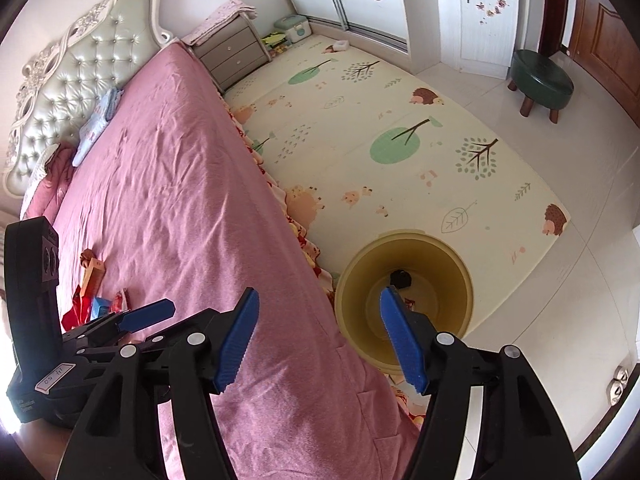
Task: Collect trash
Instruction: 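Move the left tool to the blue nasal spray box while the right approaches the amber bottle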
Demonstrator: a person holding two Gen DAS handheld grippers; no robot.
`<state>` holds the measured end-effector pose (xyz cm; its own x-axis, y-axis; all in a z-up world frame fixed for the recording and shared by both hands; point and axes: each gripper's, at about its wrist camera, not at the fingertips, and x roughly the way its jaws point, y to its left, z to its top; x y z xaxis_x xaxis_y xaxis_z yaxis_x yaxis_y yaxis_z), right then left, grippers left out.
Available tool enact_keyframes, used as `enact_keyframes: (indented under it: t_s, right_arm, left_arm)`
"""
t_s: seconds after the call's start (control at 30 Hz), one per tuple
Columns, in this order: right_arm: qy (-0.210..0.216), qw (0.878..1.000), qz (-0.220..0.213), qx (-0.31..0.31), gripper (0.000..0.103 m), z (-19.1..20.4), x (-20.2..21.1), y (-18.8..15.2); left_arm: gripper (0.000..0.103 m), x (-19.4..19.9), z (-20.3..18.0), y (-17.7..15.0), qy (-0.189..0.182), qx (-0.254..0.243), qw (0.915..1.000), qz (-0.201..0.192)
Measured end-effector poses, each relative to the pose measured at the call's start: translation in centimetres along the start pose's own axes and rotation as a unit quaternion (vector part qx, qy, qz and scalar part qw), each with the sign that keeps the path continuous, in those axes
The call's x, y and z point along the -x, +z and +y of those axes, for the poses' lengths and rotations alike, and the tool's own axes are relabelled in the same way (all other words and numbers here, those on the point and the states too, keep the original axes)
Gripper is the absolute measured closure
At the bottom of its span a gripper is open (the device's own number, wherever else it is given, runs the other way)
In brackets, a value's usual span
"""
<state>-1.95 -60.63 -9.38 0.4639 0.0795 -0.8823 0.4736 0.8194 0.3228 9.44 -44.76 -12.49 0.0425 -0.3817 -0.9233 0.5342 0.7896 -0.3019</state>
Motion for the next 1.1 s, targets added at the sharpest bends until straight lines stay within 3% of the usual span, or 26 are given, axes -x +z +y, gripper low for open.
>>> enact_keyframes:
  t_s: [0.23, 0.6, 0.7, 1.1]
  right_arm:
    - [0.031, 0.998, 0.002, 0.057, 0.041, 6.6, 0.5, -1.2]
    - [0.088, 0.985, 0.034, 0.147, 0.04, 18.9, -1.3, -5.8]
    - [0.101, 0.98, 0.044, 0.164, 0.029, 22.0, -1.9, -7.1]
    - [0.111, 0.978, 0.056, 0.168, 0.027, 29.3, -4.3, -10.7]
  left_arm:
    - [0.016, 4.1, 5.2, -2.6, 0.027, 0.035, 0.9987, -0.025]
    - [0.014, 10.1, 15.5, -9.4, 0.087, 0.09, 0.9909, -0.05]
    - [0.013, 11.4, 18.4, -11.0, 0.104, 0.103, 0.9879, -0.051]
    - [0.013, 13.6, 27.5, -13.2, 0.137, 0.102, 0.9845, -0.038]
